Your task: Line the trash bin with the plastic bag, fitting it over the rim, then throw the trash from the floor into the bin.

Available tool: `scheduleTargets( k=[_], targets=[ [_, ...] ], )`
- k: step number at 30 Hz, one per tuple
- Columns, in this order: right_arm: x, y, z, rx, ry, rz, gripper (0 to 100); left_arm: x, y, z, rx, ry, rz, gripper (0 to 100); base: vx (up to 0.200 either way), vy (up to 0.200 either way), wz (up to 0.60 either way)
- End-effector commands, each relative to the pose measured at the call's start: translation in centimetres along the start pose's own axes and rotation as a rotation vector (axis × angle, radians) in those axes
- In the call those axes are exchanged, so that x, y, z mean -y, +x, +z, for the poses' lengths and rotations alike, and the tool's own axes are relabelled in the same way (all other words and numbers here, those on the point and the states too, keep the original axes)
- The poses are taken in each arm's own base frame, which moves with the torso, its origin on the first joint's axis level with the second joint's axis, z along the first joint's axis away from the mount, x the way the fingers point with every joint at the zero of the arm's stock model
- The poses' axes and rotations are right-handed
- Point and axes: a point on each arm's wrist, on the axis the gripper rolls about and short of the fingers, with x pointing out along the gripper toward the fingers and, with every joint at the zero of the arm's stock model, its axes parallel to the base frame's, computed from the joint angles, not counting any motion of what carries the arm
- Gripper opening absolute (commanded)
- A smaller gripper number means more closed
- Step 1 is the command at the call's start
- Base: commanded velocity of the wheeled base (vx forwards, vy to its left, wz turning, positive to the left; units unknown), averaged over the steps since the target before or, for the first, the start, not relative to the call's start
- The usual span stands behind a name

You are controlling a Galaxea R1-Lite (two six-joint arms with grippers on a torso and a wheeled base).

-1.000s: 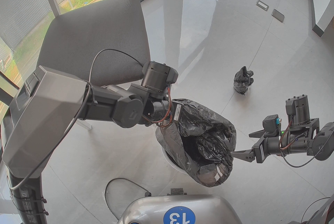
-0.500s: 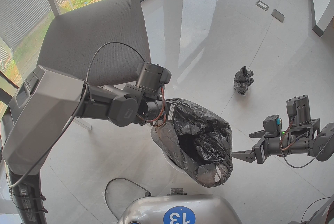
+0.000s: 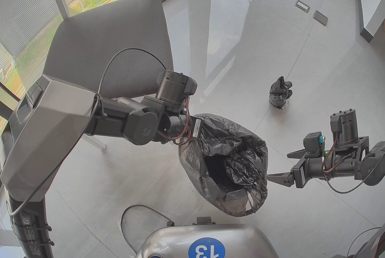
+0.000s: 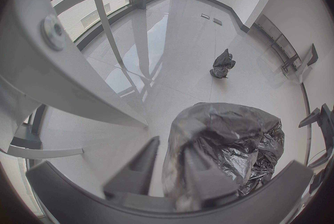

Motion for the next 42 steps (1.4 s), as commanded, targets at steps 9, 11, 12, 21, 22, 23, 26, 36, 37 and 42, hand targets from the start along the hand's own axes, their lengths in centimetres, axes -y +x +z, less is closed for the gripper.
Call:
scheduleTargets(
  k=[9,11,12,21,22,23,26,36,37,42],
  targets=[
    [0.2,0.2,0.5,0.014,-0.005,-0.004,100,0.4,-0.8,0.3,0.014,0.002,-0.008,100,0.000,0.000,0.00],
    [0.4,0.5,1.0,0.021,-0.008,-0.006,100,0.5,-1.3,0.7,0.032,0.002,-0.013,100,0.000,0.000,0.00],
    [0.6,0.8,1.1,0.021,-0.008,-0.008,100,0.6,-1.6,0.9,0.040,0.004,-0.015,100,0.000,0.000,0.00],
    [2.6,4.4,0.7,-0.052,-0.085,-0.023,100,2.1,-4.1,2.9,0.150,0.016,-0.050,100,0.000,0.000,0.00],
    [2.9,4.7,0.4,-0.062,-0.102,-0.027,100,2.3,-4.5,3.3,0.173,0.022,-0.057,100,0.000,0.000,0.00],
    [3.5,5.0,0.3,-0.070,-0.120,-0.035,100,2.4,-4.8,3.6,0.191,0.034,-0.061,100,0.000,0.000,0.00],
    [4.3,5.6,0.7,-0.062,-0.138,-0.047,100,2.6,-5.6,4.5,0.232,0.044,-0.071,100,0.000,0.000,0.00],
    [4.8,6.9,1.6,-0.041,-0.152,-0.057,100,3.1,-6.0,4.9,0.272,0.049,-0.083,100,0.000,0.000,0.00],
    [4.9,6.9,1.8,-0.031,-0.155,-0.060,100,3.2,-6.0,4.9,0.278,0.048,-0.085,100,0.000,0.000,0.00],
    [5.2,7.0,3.0,0.011,-0.168,-0.088,100,3.9,-6.1,4.4,0.293,0.052,-0.102,100,0.000,0.000,0.00]
  ],
)
